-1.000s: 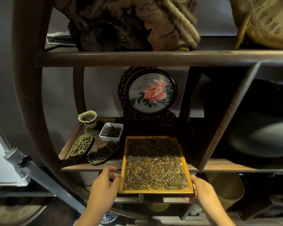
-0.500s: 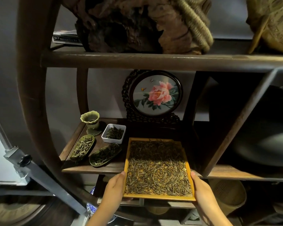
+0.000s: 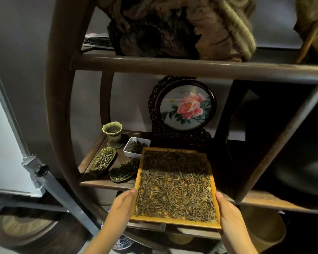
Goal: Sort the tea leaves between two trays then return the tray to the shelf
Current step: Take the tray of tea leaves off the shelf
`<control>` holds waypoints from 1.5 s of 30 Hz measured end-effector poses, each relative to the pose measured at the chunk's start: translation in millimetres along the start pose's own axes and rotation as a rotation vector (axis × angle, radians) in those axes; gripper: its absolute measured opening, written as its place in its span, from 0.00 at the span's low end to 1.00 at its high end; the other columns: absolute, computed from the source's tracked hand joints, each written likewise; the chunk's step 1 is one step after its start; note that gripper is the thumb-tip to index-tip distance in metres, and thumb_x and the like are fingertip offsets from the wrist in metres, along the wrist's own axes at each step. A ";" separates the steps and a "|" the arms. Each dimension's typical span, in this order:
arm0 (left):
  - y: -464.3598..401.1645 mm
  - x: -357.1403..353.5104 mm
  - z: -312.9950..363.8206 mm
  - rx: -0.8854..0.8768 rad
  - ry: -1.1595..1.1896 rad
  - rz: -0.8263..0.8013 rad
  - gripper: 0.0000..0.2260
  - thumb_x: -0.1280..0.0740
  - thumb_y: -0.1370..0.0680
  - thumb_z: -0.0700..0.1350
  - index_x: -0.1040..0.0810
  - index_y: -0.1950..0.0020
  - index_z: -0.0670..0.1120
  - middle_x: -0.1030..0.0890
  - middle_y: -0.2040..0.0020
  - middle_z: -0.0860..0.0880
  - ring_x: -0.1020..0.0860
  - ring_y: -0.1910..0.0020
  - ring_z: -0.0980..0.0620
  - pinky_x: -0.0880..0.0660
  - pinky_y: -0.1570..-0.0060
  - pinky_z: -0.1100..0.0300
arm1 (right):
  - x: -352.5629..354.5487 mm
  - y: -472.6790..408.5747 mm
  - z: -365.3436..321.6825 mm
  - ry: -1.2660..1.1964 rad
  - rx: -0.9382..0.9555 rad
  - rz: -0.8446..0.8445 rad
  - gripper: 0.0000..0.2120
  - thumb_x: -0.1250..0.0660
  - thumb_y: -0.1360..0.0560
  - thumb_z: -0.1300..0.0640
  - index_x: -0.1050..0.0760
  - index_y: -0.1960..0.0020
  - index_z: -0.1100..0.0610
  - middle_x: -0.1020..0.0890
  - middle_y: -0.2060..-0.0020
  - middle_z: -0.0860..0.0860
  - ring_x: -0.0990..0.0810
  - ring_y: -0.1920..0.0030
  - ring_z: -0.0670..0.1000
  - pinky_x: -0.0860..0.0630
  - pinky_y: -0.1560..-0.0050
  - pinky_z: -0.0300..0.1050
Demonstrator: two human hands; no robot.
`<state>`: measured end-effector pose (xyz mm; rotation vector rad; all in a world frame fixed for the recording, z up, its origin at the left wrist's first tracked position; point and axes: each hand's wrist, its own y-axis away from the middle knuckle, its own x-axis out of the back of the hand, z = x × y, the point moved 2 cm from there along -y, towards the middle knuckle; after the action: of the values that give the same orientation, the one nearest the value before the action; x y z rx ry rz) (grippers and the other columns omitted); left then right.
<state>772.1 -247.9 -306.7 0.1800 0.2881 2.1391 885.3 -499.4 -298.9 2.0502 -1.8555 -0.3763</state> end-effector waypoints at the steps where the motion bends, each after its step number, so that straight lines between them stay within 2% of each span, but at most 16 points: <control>1: 4.4 2.0 1.9 -0.009 -0.015 0.010 0.17 0.43 0.17 0.45 0.16 0.56 0.43 0.14 0.57 0.45 0.16 0.56 0.49 0.25 0.57 0.61 | -1.0 0.5 -0.1 0.008 0.010 -0.017 0.19 0.42 0.20 0.46 0.17 0.56 0.54 0.14 0.58 0.54 0.16 0.52 0.56 0.26 0.40 0.59; 4: 23.9 3.4 5.8 -0.010 -0.038 0.036 0.17 0.44 0.17 0.47 0.16 0.52 0.43 0.14 0.55 0.46 0.16 0.54 0.49 0.24 0.53 0.59 | -0.2 2.3 1.3 0.036 0.038 -0.067 0.20 0.43 0.20 0.46 0.16 0.58 0.53 0.14 0.59 0.52 0.16 0.52 0.54 0.25 0.42 0.57; 8: 57.0 2.5 11.0 -0.049 -0.062 0.155 0.17 0.43 0.17 0.47 0.17 0.50 0.41 0.14 0.54 0.44 0.17 0.52 0.46 0.23 0.49 0.55 | -0.5 3.6 -1.1 0.040 0.055 -0.131 0.16 0.42 0.20 0.47 0.18 0.53 0.54 0.14 0.60 0.52 0.16 0.53 0.55 0.24 0.44 0.56; 12: 101.6 -3.3 11.9 -0.068 -0.016 0.318 0.17 0.42 0.18 0.48 0.17 0.55 0.43 0.14 0.63 0.45 0.17 0.67 0.52 0.24 0.69 0.64 | 2.0 8.1 -7.7 0.100 0.066 -0.240 0.17 0.41 0.20 0.49 0.18 0.57 0.55 0.14 0.62 0.52 0.16 0.53 0.57 0.25 0.42 0.60; 14: 120.0 -3.7 8.9 -0.081 -0.025 0.380 0.17 0.42 0.18 0.49 0.17 0.57 0.43 0.15 0.65 0.45 0.18 0.69 0.51 0.24 0.69 0.60 | 2.4 10.1 -9.7 0.150 0.104 -0.302 0.21 0.43 0.19 0.47 0.16 0.61 0.53 0.14 0.61 0.52 0.16 0.53 0.57 0.26 0.42 0.62; 16: 145.7 -7.4 1.1 -0.070 0.010 0.454 0.18 0.42 0.18 0.49 0.18 0.59 0.45 0.16 0.68 0.45 0.18 0.72 0.51 0.23 0.72 0.59 | 5.3 19.7 -10.6 0.206 0.150 -0.391 0.21 0.44 0.20 0.45 0.17 0.61 0.47 0.14 0.60 0.51 0.16 0.54 0.57 0.26 0.42 0.64; 21: 212.8 -10.8 -13.0 -0.038 0.072 0.653 0.18 0.44 0.17 0.48 0.19 0.59 0.44 0.18 0.71 0.46 0.19 0.75 0.50 0.22 0.75 0.59 | 3.0 50.1 -6.2 0.311 0.207 -0.577 0.21 0.45 0.20 0.42 0.17 0.56 0.50 0.14 0.58 0.52 0.17 0.52 0.56 0.26 0.42 0.63; 24: 256.1 -6.0 -17.8 -0.025 0.072 0.772 0.18 0.44 0.17 0.49 0.20 0.58 0.43 0.18 0.71 0.46 0.19 0.74 0.51 0.21 0.74 0.59 | -5.9 77.4 -3.5 0.350 0.207 -0.701 0.24 0.45 0.20 0.43 0.18 0.56 0.59 0.14 0.60 0.56 0.17 0.53 0.60 0.26 0.42 0.64; 26: 287.5 0.2 -22.0 -0.030 0.075 0.850 0.18 0.44 0.17 0.49 0.20 0.56 0.41 0.18 0.71 0.46 0.19 0.74 0.51 0.21 0.73 0.58 | -13.6 100.9 -0.9 0.370 0.242 -0.794 0.25 0.45 0.19 0.45 0.18 0.57 0.61 0.15 0.61 0.58 0.17 0.54 0.61 0.26 0.42 0.63; 30: 357.4 19.6 -33.0 -0.052 0.100 1.015 0.18 0.44 0.17 0.48 0.21 0.59 0.42 0.20 0.74 0.47 0.20 0.75 0.53 0.21 0.73 0.59 | -35.9 163.0 7.2 0.367 0.317 -1.022 0.24 0.46 0.19 0.47 0.19 0.54 0.64 0.15 0.59 0.60 0.18 0.53 0.63 0.24 0.51 0.54; 33: 415.7 34.4 -46.3 -0.038 0.161 1.152 0.17 0.43 0.17 0.49 0.21 0.56 0.41 0.19 0.70 0.44 0.20 0.74 0.52 0.21 0.73 0.58 | -52.9 214.8 20.1 0.340 0.314 -1.199 0.22 0.46 0.18 0.49 0.19 0.51 0.64 0.15 0.59 0.59 0.16 0.57 0.57 0.21 0.58 0.43; 36: 479.5 44.7 -59.2 -0.038 0.213 1.296 0.16 0.43 0.18 0.49 0.20 0.55 0.41 0.19 0.72 0.46 0.20 0.75 0.52 0.21 0.74 0.58 | -71.5 269.4 41.2 0.348 0.294 -1.365 0.21 0.46 0.18 0.49 0.19 0.51 0.62 0.15 0.59 0.59 0.16 0.57 0.56 0.21 0.63 0.43; 39: 545.7 50.0 -71.0 -0.060 0.216 1.418 0.17 0.44 0.17 0.47 0.21 0.58 0.41 0.19 0.74 0.48 0.20 0.75 0.53 0.21 0.75 0.60 | -89.3 329.3 67.3 0.315 0.353 -1.501 0.20 0.45 0.18 0.52 0.18 0.56 0.59 0.14 0.65 0.52 0.17 0.66 0.45 0.26 0.71 0.32; 41: 592.5 52.3 -82.9 -0.063 0.219 1.518 0.17 0.43 0.17 0.46 0.21 0.59 0.43 0.19 0.74 0.49 0.20 0.75 0.54 0.23 0.77 0.62 | -96.4 374.0 86.8 0.312 0.358 -1.587 0.20 0.46 0.17 0.54 0.19 0.56 0.59 0.14 0.65 0.51 0.16 0.64 0.45 0.24 0.66 0.32; 43: 640.5 53.7 -95.2 -0.057 0.182 1.609 0.14 0.42 0.18 0.43 0.21 0.58 0.44 0.19 0.71 0.51 0.20 0.74 0.58 0.24 0.77 0.63 | -100.2 418.4 112.1 0.349 0.298 -1.695 0.20 0.46 0.18 0.52 0.18 0.51 0.61 0.14 0.58 0.55 0.15 0.56 0.52 0.21 0.56 0.43; 45: 688.1 52.6 -108.5 -0.057 0.134 1.692 0.11 0.40 0.19 0.40 0.21 0.57 0.46 0.19 0.68 0.52 0.19 0.71 0.61 0.23 0.76 0.65 | -101.5 462.7 136.1 0.388 0.223 -1.766 0.20 0.45 0.18 0.50 0.18 0.50 0.60 0.14 0.55 0.57 0.16 0.53 0.56 0.21 0.49 0.51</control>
<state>166.4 -585.5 -221.7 0.2996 0.1159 3.8393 400.3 -447.1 -228.4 3.0052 0.5159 -0.0917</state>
